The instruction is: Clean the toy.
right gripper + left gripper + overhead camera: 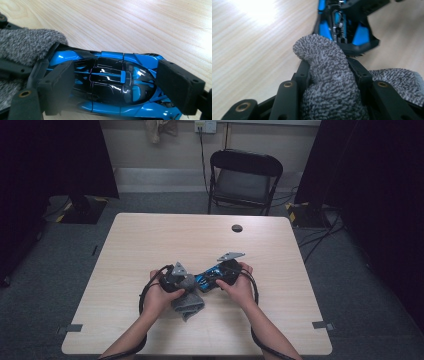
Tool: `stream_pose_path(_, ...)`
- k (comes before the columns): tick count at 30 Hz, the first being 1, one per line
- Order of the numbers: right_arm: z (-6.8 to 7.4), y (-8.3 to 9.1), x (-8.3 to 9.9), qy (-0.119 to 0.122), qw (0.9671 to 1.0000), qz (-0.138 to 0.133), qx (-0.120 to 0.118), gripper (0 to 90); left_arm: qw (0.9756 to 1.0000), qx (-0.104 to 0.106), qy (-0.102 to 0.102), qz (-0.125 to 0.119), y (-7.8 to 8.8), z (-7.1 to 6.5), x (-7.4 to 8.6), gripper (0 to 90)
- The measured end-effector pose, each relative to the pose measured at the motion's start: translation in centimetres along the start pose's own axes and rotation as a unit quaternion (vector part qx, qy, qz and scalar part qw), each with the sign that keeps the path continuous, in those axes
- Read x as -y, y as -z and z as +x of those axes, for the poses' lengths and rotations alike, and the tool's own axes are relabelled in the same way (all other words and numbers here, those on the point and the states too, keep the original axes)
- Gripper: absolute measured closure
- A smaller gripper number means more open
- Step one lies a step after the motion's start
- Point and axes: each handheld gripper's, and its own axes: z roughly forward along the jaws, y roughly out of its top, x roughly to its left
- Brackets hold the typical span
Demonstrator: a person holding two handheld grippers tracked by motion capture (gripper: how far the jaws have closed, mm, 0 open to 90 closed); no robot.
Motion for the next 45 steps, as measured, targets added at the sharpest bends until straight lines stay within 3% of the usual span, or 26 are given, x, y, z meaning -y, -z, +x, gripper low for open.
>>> stream_pose_path(13, 0.0, 0.0, 0.0, -0.001, 1.0000, 0.000, 0.001, 15.6, 0.9994, 0.030, -0.015, -0.001, 0.3, -2.6, 0.5, 58.4)
stream_pose_path(18, 0.0, 0.0, 0.0, -0.002, 1.0000, 0.000, 0.001, 15.5, 0.9991, 0.035, -0.024, 0.001, 0.2, -3.3, 0.4, 58.4)
stream_pose_path(24, 0.0, 0.0, 0.0, -0.002, 1.0000, 0.000, 0.001, 15.5, 0.9978, 0.062, -0.020, -0.008, 0.0, -4.0, 0.3, 58.5)
stream_pose_path(27, 0.0, 0.0, 0.0, -0.001, 1.0000, 0.000, 0.001, 15.5, 0.9977, 0.061, -0.031, -0.004, -0.1, -4.3, 0.1, 58.5)
stream_pose_path(34, 0.0, 0.0, 0.0, -0.002, 1.0000, -0.001, 0.000, 15.5, 0.9970, 0.070, -0.031, -0.007, 0.4, -4.3, 0.1, 58.6)
stream_pose_path(36, 0.0, 0.0, 0.0, -0.002, 1.0000, -0.002, 0.000, 15.5, 0.9966, 0.080, -0.019, -0.013, 0.8, -4.0, 0.0, 58.8)
stream_pose_path(45, 0.0, 0.0, 0.1, -0.001, 1.0000, -0.005, 0.000, 15.5, 0.9984, 0.053, -0.010, -0.017, 2.0, -1.9, 0.1, 58.8)
